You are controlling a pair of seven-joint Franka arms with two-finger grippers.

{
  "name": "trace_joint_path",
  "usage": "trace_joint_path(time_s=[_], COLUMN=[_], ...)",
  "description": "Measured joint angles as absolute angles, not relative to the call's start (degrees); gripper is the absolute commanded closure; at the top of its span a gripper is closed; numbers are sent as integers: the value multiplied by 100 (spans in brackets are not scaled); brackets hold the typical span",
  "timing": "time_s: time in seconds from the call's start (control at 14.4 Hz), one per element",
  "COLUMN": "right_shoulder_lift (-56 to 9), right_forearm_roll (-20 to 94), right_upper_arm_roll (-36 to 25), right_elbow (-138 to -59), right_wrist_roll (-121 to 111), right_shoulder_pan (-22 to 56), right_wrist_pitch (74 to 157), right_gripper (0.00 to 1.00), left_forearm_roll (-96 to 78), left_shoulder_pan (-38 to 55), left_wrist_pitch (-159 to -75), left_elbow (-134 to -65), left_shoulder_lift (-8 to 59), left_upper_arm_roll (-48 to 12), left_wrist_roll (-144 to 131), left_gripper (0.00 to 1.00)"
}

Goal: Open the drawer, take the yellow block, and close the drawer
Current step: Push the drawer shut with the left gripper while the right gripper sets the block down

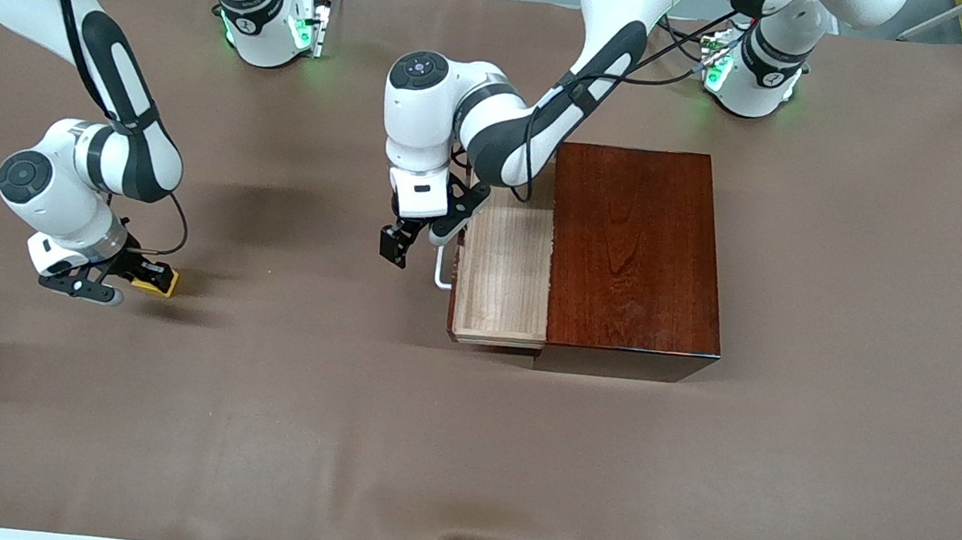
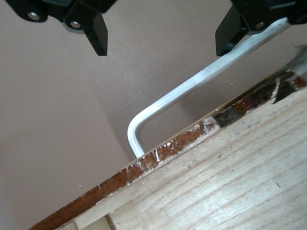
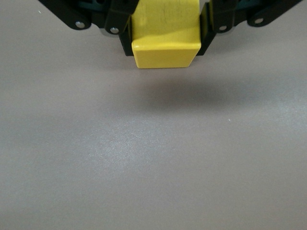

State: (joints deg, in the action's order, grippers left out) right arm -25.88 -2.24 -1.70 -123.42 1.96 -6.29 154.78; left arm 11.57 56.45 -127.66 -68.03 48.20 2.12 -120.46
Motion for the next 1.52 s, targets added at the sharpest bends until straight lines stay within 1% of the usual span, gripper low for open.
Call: trace_joint_path(time_s=[0.07, 0.14, 0.35, 0.42, 0.55, 0.69, 0.83, 1.25, 1.52], right_shoulder_lift=[-2588, -2588, -2604, -2604, -2594, -2546, -2437, -2131, -2037], right_forearm_roll=[-224, -224, -225, -225, -225, -225, -225, -224, -219], right_upper_arm_roll=[-169, -169, -167, -161, -154, -142, -110, -31, 47], right_elbow=[-12342, -12341, -12326, -12256, -11905, -11380, -10917, -10187, -9339], right_wrist_roll=[196, 196, 168, 163, 162, 162, 162, 160, 160], right_shoulder_pan=[-629, -630, -633, -632, -633, -633, -631, -588, -516], right_wrist_pitch=[15478, 15478, 15433, 15248, 14430, 13554, 12871, 11923, 10878], right_gripper=[2, 0, 0, 0, 0, 0, 0, 0, 0], left_forearm_roll=[1157, 1157, 1158, 1158, 1157, 1158, 1158, 1158, 1178], left_shoulder_pan=[5649, 5653, 5655, 5655, 5655, 5654, 5642, 5597, 5545], left_wrist_pitch=[-12694, -12619, -12342, -12290, -12235, -12161, -12013, -11699, -11205], left_elbow=[-6782, -6755, -6660, -6631, -6602, -6596, -6595, -6591, -6615], left_shoulder_lift=[4825, 4832, 4848, 4850, 4854, 4867, 4883, 4895, 4916], left_upper_arm_roll=[211, 211, 212, 212, 213, 216, 247, 262, 330], left_wrist_roll=[-12085, -12140, -12264, -12284, -12302, -12310, -12310, -12362, -12365], left_gripper=[0, 0, 0, 0, 0, 0, 0, 0, 0])
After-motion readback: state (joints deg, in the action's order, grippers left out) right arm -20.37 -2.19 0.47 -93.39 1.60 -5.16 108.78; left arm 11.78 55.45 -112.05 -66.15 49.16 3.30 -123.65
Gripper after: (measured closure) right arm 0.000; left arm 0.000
